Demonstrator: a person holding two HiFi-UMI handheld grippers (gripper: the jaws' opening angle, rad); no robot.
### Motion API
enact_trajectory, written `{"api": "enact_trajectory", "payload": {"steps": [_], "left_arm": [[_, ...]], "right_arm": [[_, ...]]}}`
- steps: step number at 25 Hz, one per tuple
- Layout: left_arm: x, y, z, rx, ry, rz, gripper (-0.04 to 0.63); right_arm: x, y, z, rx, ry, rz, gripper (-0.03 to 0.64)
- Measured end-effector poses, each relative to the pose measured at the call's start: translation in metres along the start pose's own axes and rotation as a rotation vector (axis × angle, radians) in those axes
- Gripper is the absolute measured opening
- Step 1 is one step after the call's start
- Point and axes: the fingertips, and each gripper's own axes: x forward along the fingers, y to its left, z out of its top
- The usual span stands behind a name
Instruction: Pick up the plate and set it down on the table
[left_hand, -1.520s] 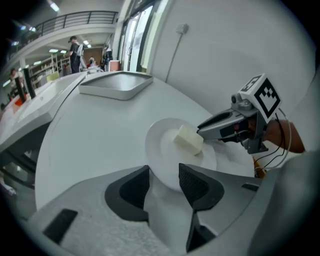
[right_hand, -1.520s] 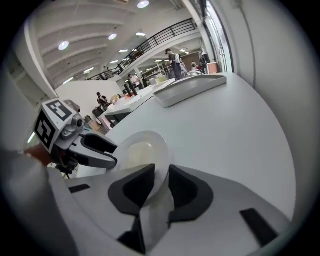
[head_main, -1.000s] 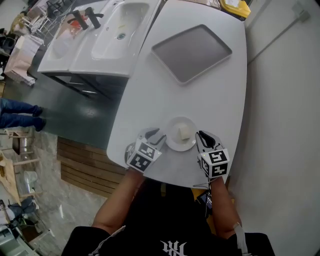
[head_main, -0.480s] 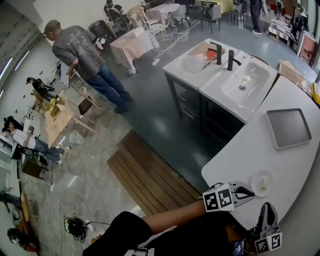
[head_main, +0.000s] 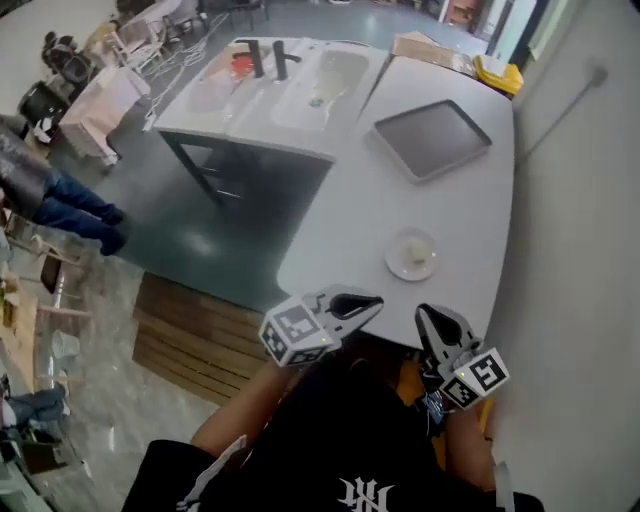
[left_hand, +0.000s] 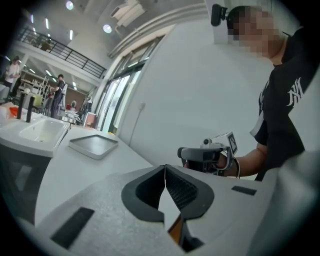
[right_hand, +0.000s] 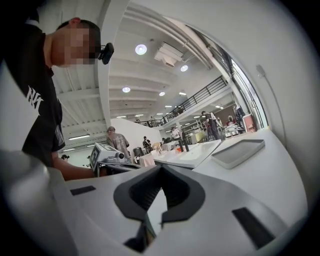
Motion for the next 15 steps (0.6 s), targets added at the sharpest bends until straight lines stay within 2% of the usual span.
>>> {"api": "enact_trajectory", "payload": {"steps": [3, 6, 9, 15], "left_arm": [[0.009, -0.029, 0.007, 0.011, -0.002, 0.049, 0.008], [0.035, -0.063, 0.009, -0.005, 0.014, 0.012, 0.008], [0.055, -0.083, 0.012, 0.013, 0.008, -0.005, 0.008], [0.081, -0.098, -0.014, -0.047, 0.019, -0.018, 0.008]], "right_arm": [[-0.033, 0.012, 0.022, -0.033, -0.013, 0.039, 0.003], [-0.077, 0.009, 0.032, -0.011, -0.012, -0.017, 0.003], [-0.102, -0.001, 0.023, 0.006, -0.008, -0.034, 0.003], [-0.118, -0.02, -0.003, 0.043, -0.004, -0.009, 0.003]]}}
